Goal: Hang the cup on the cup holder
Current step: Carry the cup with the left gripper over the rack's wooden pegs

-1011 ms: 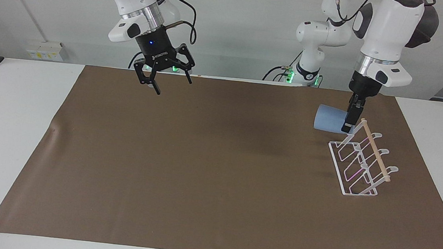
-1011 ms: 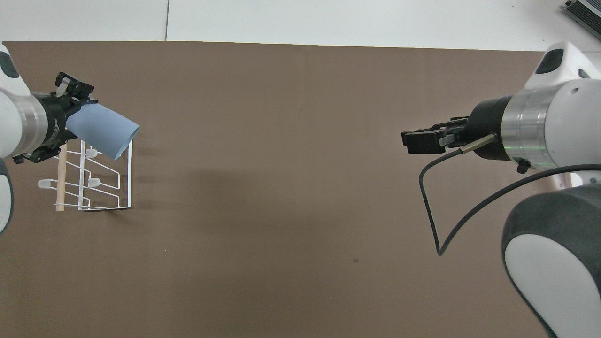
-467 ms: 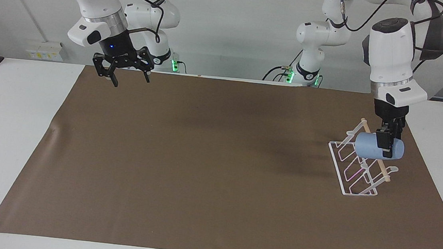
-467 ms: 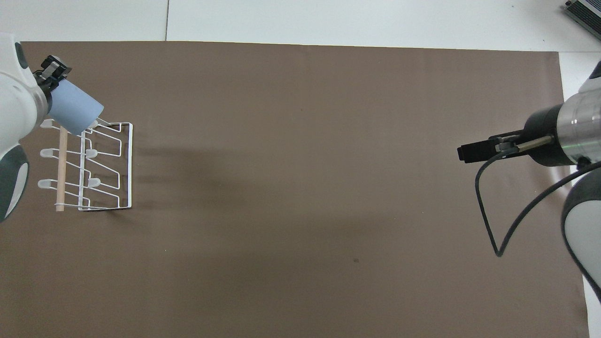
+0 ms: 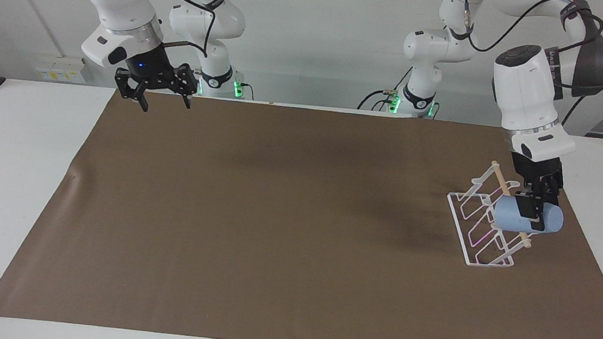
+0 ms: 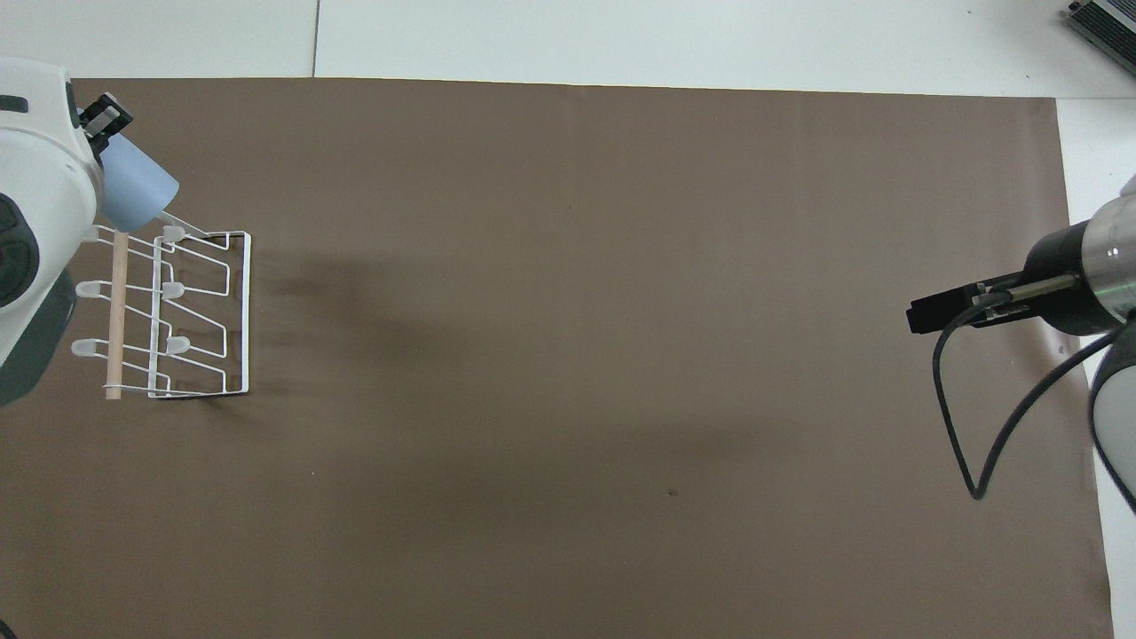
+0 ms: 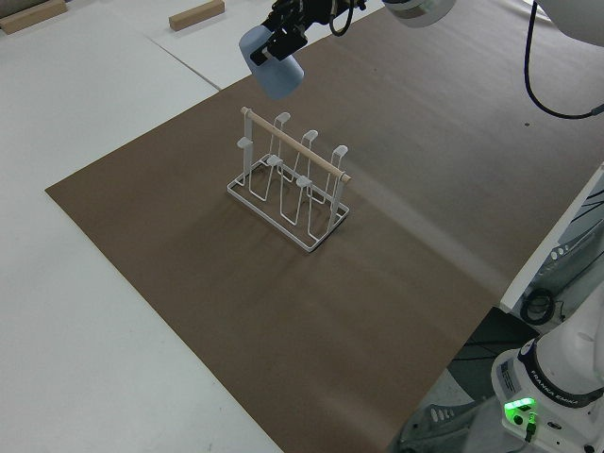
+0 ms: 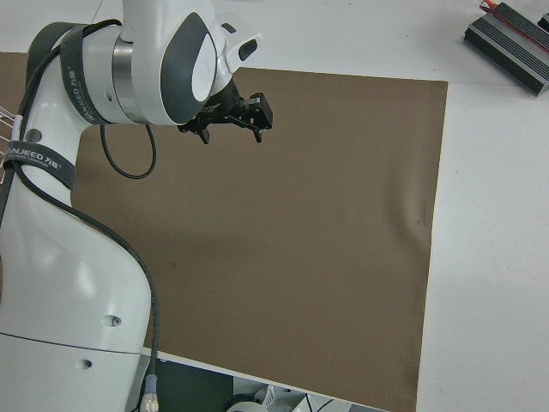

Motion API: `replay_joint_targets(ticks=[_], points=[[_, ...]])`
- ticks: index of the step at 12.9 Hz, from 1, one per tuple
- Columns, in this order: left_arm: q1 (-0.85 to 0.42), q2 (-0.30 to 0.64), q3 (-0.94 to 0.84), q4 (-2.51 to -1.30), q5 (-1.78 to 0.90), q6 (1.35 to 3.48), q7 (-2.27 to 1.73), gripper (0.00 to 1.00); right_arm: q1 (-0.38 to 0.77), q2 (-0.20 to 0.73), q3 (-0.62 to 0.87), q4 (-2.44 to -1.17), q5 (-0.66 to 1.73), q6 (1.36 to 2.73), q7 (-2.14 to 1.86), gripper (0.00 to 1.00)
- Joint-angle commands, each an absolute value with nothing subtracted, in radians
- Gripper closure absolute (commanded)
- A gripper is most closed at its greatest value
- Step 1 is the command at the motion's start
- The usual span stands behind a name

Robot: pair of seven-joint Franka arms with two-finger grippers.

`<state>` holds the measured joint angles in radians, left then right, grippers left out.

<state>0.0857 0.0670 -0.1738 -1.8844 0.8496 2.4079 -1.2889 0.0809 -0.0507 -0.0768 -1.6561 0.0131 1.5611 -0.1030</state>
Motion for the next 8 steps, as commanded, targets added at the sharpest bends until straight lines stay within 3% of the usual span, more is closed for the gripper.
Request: replay_joint_targets(ticks=[1,8], points=[[0.106,0.074,-0.181,-1.907,0.931,2.445,-1.339,1.0,0.077,-0.069,-0.09,-1.693,0.008,1.562,-0.1,0.0],[0.091,0.071,-0.181,-1.973,1.042,2.447,-1.454,1.0,0.077,-0.071,-0.12,-1.687,0.006,1.562,-0.103,0.0]])
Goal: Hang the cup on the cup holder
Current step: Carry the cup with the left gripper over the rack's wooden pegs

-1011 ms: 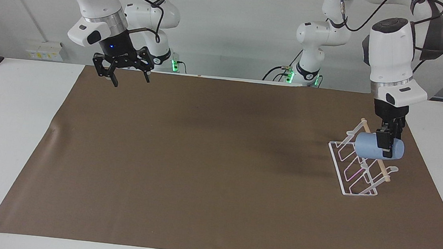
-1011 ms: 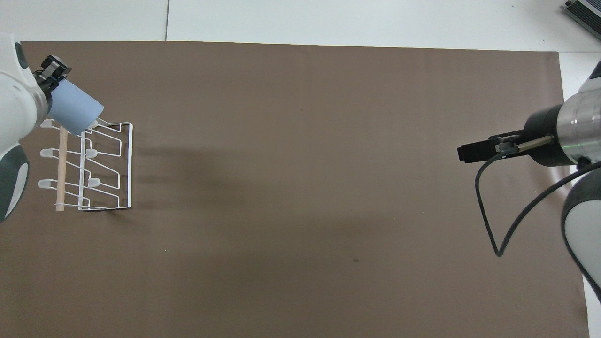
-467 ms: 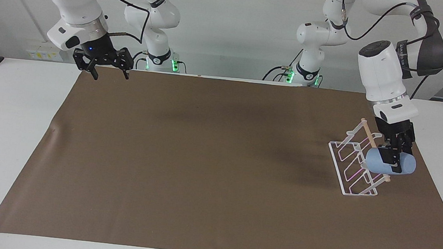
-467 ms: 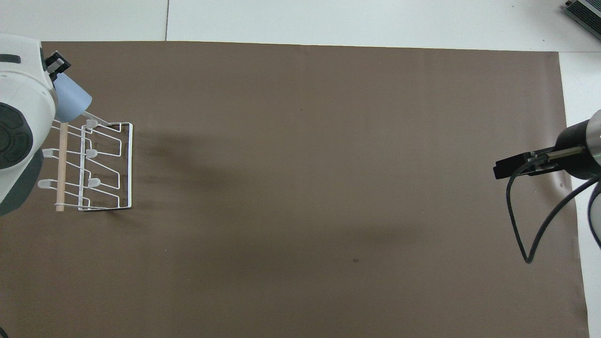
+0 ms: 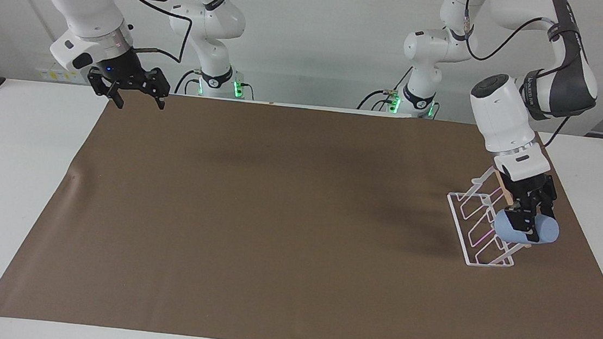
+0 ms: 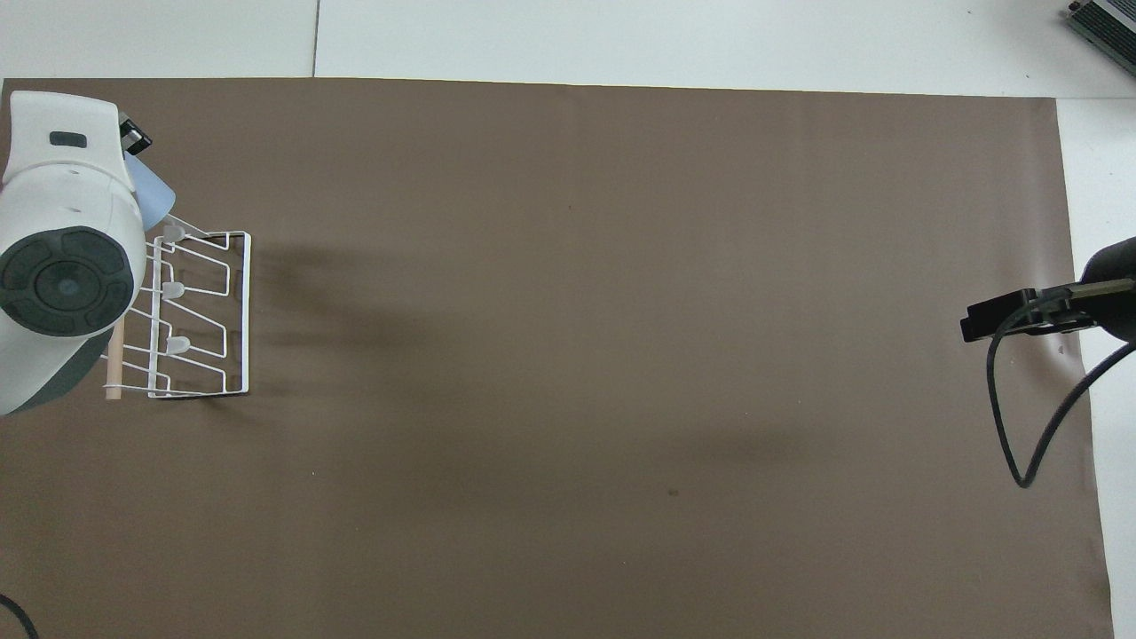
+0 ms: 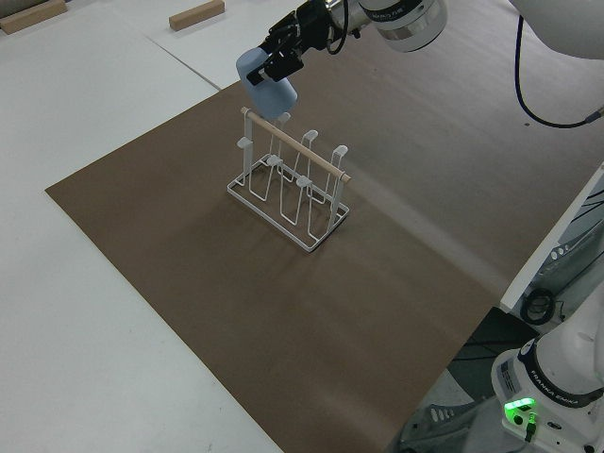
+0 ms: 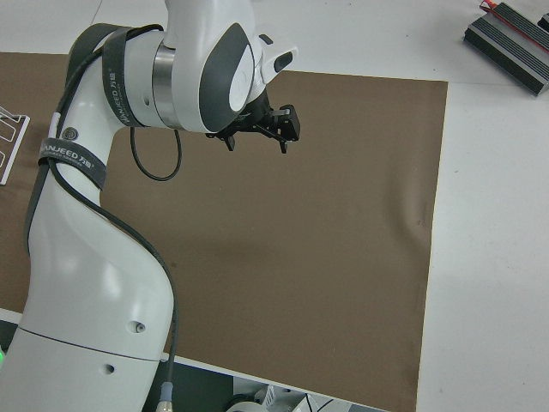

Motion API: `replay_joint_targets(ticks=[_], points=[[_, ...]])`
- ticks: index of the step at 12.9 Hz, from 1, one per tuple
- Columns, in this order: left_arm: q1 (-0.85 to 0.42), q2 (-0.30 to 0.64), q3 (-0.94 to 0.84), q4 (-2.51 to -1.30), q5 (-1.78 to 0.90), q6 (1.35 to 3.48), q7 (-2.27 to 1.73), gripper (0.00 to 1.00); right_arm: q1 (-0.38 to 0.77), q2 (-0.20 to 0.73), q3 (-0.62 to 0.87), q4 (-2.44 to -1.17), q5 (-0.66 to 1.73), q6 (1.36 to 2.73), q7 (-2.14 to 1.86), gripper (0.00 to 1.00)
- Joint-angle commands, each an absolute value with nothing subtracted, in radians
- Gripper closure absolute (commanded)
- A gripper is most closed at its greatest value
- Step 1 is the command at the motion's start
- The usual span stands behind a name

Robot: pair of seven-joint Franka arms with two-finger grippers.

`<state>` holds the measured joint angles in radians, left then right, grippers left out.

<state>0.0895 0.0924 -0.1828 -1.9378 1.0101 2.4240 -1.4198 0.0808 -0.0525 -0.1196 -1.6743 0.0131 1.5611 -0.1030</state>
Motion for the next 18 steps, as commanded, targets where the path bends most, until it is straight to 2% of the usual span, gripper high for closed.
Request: replay_joint_targets(ticks=[1,4,11,12,13,14,15,18], points=[[0.089,0.066,-0.181,-1.985,1.042,2.447,-1.457,1.0,0.077,-0.069,-0.124,-1.687,0.006,1.566,-0.103,0.0],[0.083,0.051,-0.181,-2.019,1.046,2.447,-1.473,1.0,0.078,-0.068,-0.126,-1.689,-0.008,1.63,-0.109,0.0],[0.084,0.029,-0.181,-2.08,1.069,2.487,-1.497,1.0,0.078,-0.074,-0.132,-1.707,-0.074,1.626,-0.051,0.0],[0.087,0.029,-0.183,-2.088,1.069,2.499,-1.499,0.85,0.078,-0.075,-0.13,-1.709,-0.075,1.617,-0.002,0.0],[0.094,0.029,-0.183,-2.091,1.069,2.513,-1.502,0.58,0.078,-0.08,-0.13,-1.712,-0.075,1.611,0.015,0.0],[0.1,0.029,-0.183,-2.098,1.068,2.529,-1.502,0.19,0.078,-0.08,-0.13,-1.712,-0.075,1.611,0.017,0.0],[0.103,0.031,-0.184,-2.097,1.068,2.534,-1.499,0.0,0.078,-0.08,-0.13,-1.713,-0.075,1.611,0.017,0.0],[0.12,0.038,-0.186,-2.088,1.049,2.545,-1.48,0.0,0.078,-0.081,-0.143,-1.713,-0.074,1.609,0.015,0.0]])
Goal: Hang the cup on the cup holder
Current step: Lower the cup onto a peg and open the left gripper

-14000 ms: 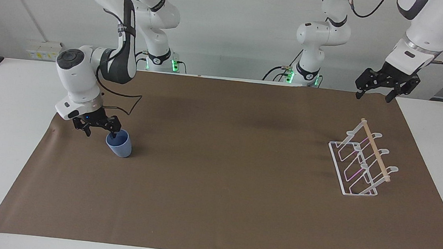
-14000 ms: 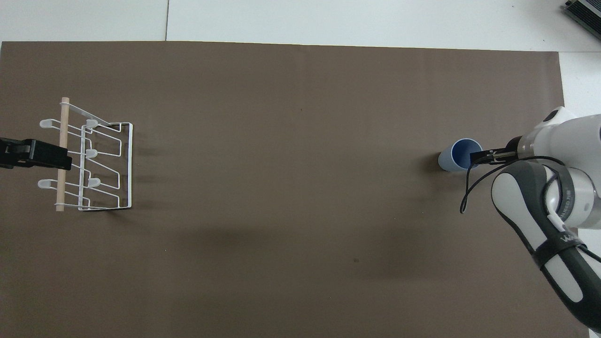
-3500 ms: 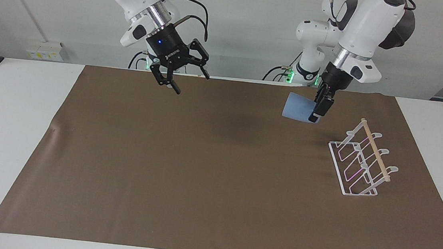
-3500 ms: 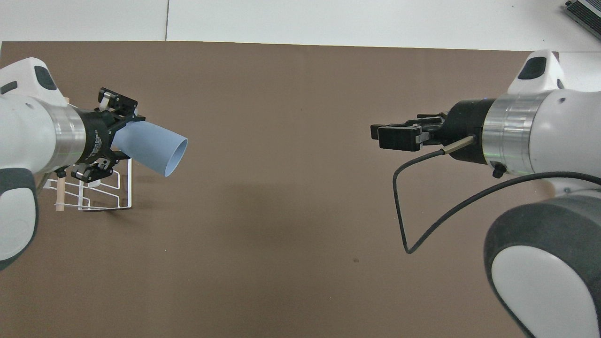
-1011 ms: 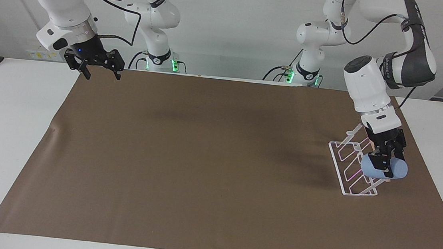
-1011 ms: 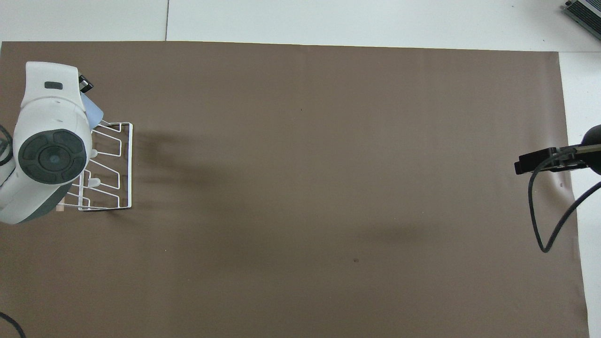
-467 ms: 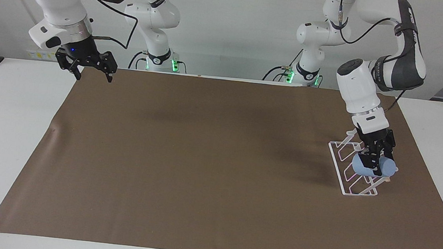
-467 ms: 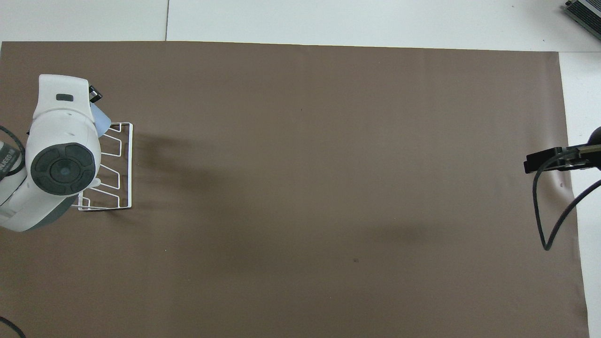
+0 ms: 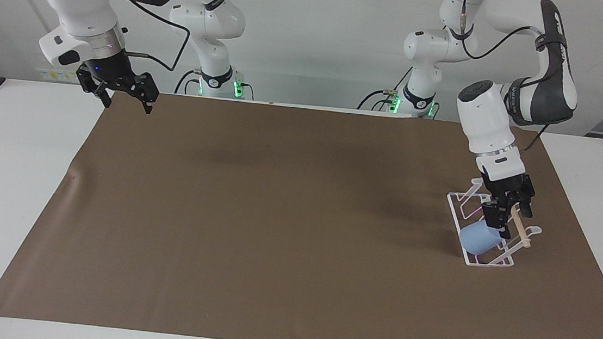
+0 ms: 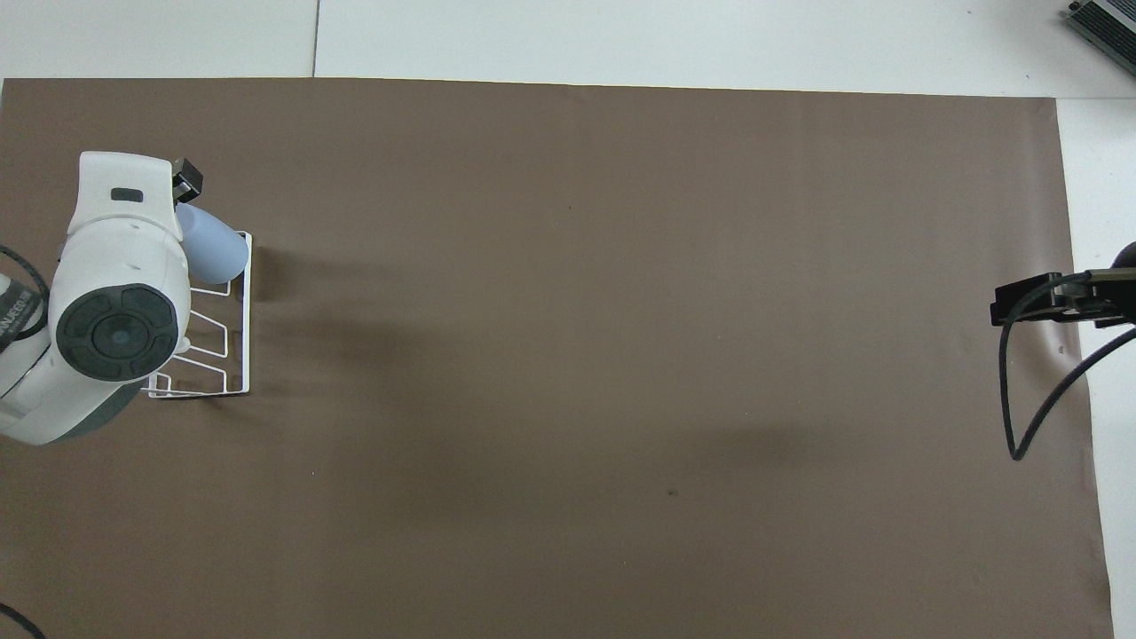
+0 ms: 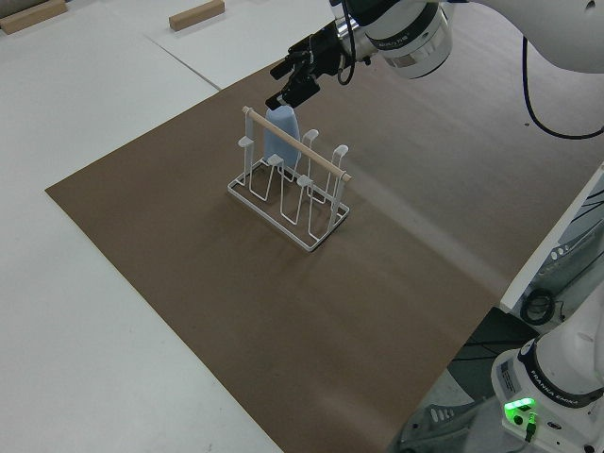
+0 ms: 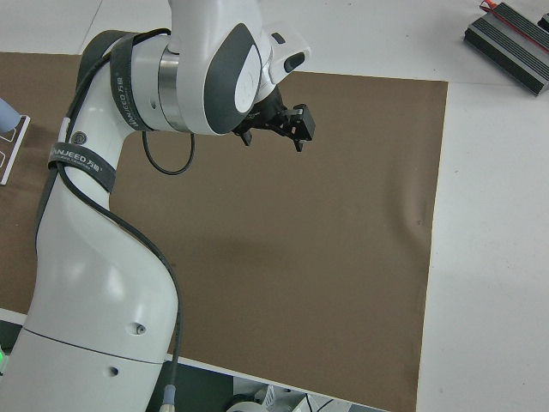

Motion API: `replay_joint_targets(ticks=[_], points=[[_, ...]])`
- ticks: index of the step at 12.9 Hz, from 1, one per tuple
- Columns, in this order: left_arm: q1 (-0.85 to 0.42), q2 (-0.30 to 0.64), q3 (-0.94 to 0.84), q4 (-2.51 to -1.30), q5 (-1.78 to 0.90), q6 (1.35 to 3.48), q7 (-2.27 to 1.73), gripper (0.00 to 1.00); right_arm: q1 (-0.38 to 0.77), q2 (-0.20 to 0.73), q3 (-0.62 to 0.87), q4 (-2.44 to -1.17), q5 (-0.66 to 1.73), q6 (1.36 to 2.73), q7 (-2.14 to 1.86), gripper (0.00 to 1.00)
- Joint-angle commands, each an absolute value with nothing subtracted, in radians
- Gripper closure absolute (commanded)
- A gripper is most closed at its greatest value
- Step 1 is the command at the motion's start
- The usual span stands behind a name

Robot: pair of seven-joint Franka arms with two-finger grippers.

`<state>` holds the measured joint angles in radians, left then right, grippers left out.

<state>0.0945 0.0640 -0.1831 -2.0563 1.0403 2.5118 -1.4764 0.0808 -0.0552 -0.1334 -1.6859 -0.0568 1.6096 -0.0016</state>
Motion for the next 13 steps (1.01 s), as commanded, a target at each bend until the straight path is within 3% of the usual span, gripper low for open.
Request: replay_joint_targets(ticks=[1,7,13], points=[[0.12,0.041,-0.187,-2.083,1.03,2.545,-1.476,0.0,0.078,-0.081,-0.152,-1.713,-0.072,1.609,0.015,0.0],[0.107,0.094,-0.196,-1.961,0.55,2.481,-1.14,0.0,0.078,-0.081,-0.155,-1.71,-0.063,1.609,0.014,0.0],[0.103,0.074,-0.21,-1.956,0.29,2.468,-1.051,0.0,0.078,-0.098,-0.15,-1.706,-0.055,1.609,0.012,0.0]])
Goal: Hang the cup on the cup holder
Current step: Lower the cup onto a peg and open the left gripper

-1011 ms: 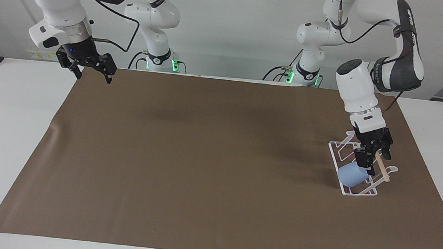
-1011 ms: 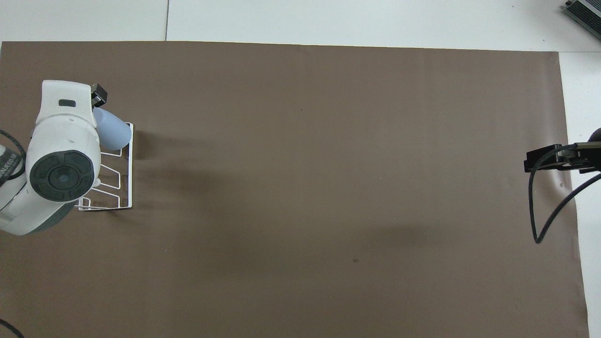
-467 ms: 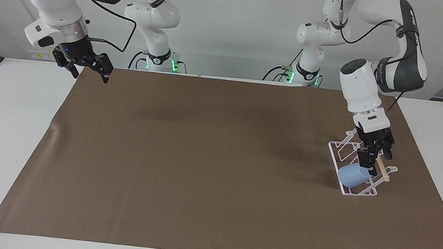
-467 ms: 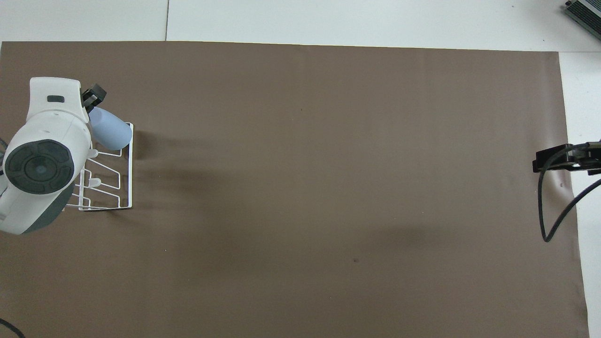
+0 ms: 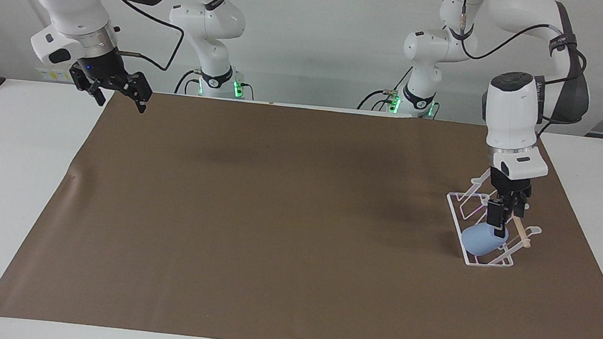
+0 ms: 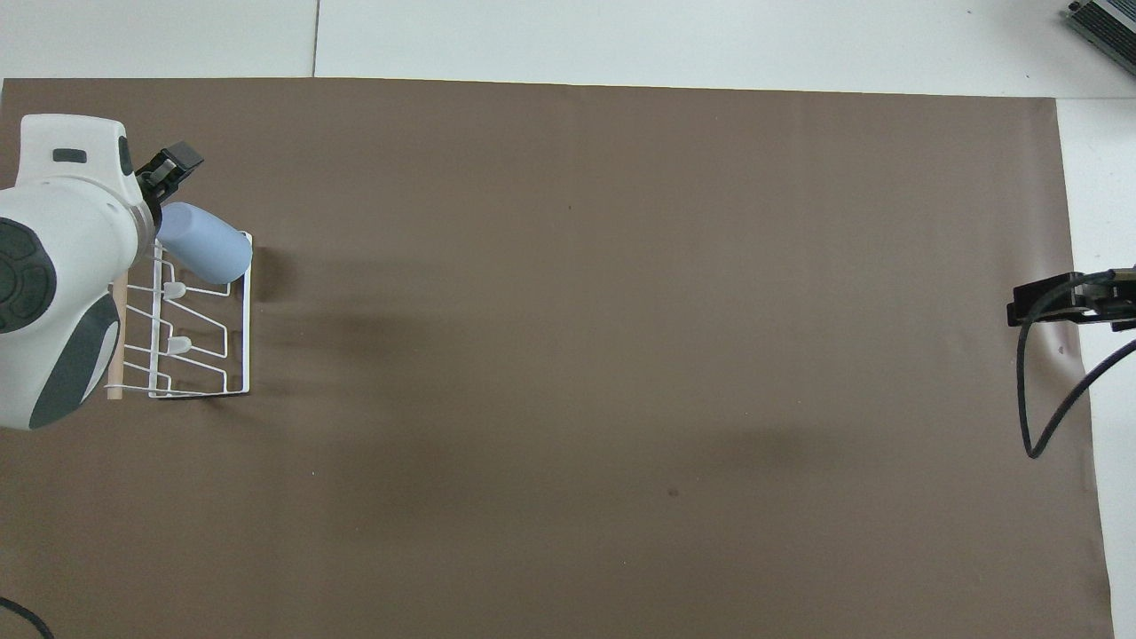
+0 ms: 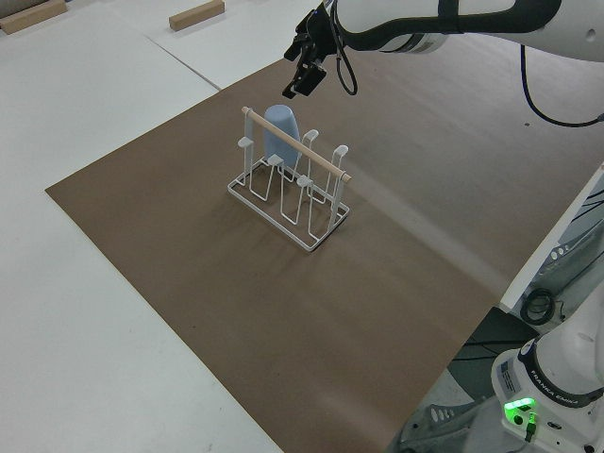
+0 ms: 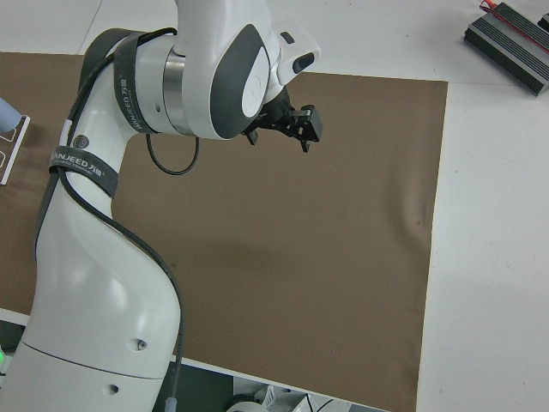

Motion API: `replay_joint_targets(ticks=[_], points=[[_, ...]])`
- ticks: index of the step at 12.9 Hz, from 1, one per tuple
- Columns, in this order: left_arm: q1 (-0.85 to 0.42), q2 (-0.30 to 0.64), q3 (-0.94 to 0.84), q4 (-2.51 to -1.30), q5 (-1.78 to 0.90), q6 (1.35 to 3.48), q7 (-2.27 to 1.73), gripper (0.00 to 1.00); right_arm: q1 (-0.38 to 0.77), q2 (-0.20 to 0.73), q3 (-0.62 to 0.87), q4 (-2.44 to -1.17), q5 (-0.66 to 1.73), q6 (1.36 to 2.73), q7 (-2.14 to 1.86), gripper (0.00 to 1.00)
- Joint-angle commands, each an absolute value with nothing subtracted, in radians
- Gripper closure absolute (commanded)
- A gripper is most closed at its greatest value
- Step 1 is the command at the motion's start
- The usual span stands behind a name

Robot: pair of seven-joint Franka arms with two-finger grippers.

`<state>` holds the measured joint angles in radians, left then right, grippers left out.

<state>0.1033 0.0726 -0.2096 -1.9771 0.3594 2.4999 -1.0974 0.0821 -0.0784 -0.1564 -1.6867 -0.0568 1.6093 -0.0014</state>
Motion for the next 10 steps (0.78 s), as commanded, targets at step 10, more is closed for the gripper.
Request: replay_joint_targets(ticks=[10], points=[[0.112,-0.067,-0.204,-1.875,0.075,1.909,-0.251,0.0,0.08,-0.098,-0.149,-1.706,-0.055,1.609,0.011,0.0]])
